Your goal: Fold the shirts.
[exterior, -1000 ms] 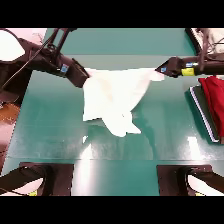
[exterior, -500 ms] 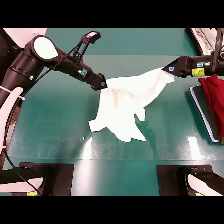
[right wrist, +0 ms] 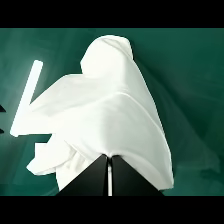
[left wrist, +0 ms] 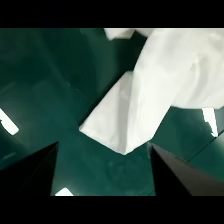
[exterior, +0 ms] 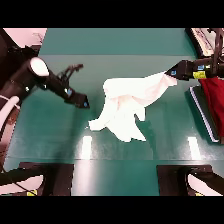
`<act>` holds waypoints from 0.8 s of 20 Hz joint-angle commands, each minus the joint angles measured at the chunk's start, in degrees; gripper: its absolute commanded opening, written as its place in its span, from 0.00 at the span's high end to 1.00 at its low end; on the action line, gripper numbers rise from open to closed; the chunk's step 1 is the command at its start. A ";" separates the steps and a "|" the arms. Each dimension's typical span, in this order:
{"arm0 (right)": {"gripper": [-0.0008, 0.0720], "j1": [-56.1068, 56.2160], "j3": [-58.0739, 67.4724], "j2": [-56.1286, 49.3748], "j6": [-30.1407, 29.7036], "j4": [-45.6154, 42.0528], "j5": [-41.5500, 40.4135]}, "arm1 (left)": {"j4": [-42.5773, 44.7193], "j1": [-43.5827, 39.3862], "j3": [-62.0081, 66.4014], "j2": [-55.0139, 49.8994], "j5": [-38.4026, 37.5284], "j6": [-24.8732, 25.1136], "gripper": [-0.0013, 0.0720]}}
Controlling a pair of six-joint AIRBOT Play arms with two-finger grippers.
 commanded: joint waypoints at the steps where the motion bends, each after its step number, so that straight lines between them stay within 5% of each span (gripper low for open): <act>1: 0.97 -0.02 0.04 0.04 0.04 -0.59 -0.15 | -2.58 0.57 -14.75 1.01 6.21 -0.07 0.09; 5: 0.97 0.00 0.04 0.04 0.04 -0.57 -0.15 | -10.27 0.57 -23.34 1.01 13.07 0.46 0.10; 7: 0.97 0.00 0.04 0.04 0.04 -0.55 -0.15 | -12.04 0.57 -24.74 1.01 15.06 0.52 0.31; 16: 0.97 0.00 0.04 0.04 0.04 -0.46 0.02 | -14.95 0.57 -27.32 1.01 24.17 -3.96 0.32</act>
